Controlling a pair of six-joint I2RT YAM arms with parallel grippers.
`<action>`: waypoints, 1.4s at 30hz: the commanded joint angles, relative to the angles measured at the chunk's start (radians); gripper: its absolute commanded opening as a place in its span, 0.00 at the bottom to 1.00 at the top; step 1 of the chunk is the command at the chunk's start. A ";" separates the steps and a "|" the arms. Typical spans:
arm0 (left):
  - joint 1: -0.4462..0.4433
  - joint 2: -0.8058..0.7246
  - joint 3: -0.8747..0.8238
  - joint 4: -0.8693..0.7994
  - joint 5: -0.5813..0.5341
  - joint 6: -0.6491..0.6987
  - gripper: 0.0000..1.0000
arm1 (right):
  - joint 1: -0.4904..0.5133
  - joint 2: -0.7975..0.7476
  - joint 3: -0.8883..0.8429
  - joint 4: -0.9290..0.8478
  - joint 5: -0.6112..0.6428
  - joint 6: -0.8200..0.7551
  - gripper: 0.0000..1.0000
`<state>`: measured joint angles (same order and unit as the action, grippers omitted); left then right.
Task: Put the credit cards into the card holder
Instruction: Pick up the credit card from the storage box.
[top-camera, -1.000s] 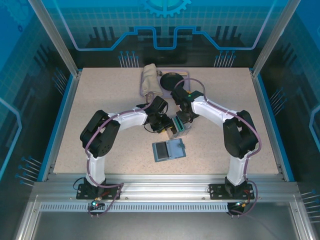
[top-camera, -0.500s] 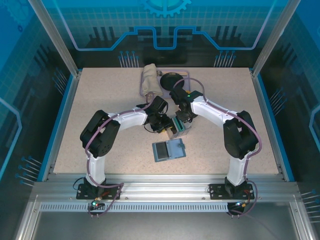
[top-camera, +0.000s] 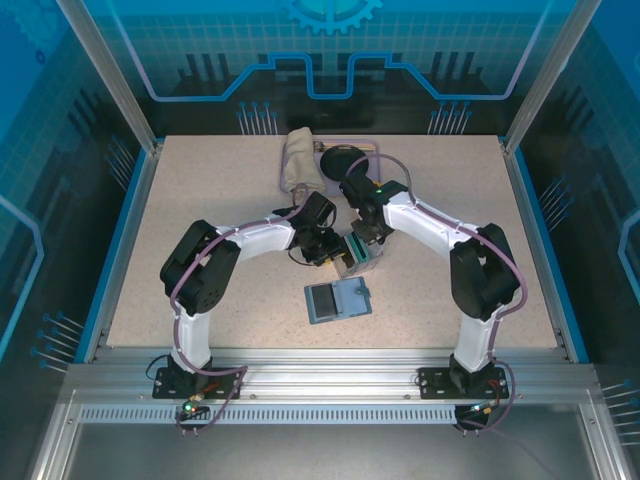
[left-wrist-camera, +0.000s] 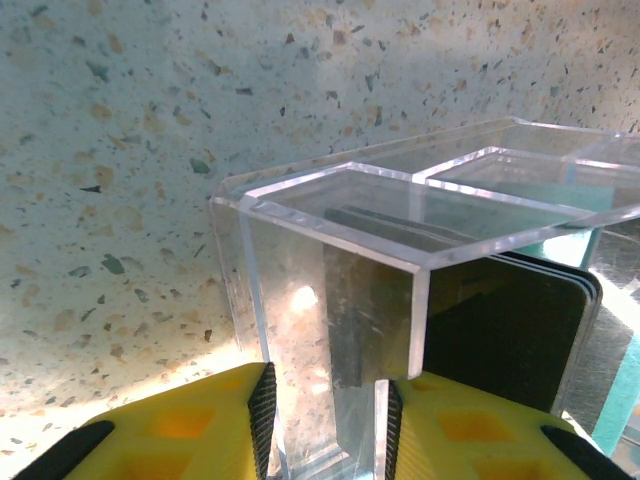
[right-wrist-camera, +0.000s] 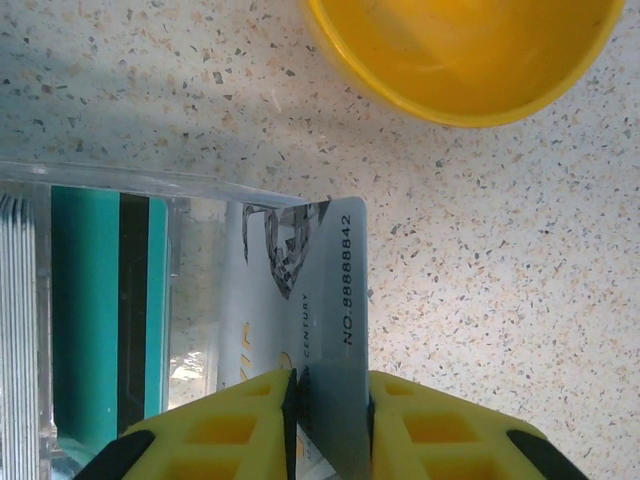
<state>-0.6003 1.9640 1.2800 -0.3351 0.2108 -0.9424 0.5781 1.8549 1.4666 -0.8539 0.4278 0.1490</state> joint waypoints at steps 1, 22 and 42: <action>0.005 -0.022 -0.025 -0.041 0.003 0.007 0.34 | 0.004 -0.046 0.033 -0.040 0.027 -0.003 0.23; 0.006 -0.171 -0.081 0.020 -0.005 0.022 0.44 | -0.130 -0.312 -0.081 0.065 -0.545 0.181 0.08; 0.019 -0.418 -0.386 0.806 0.257 -0.310 0.67 | -0.266 -0.511 -0.380 0.545 -1.065 0.612 0.07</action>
<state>-0.5880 1.5288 0.9115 0.2386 0.3840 -1.1637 0.3241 1.3659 1.1034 -0.3809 -0.5571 0.6968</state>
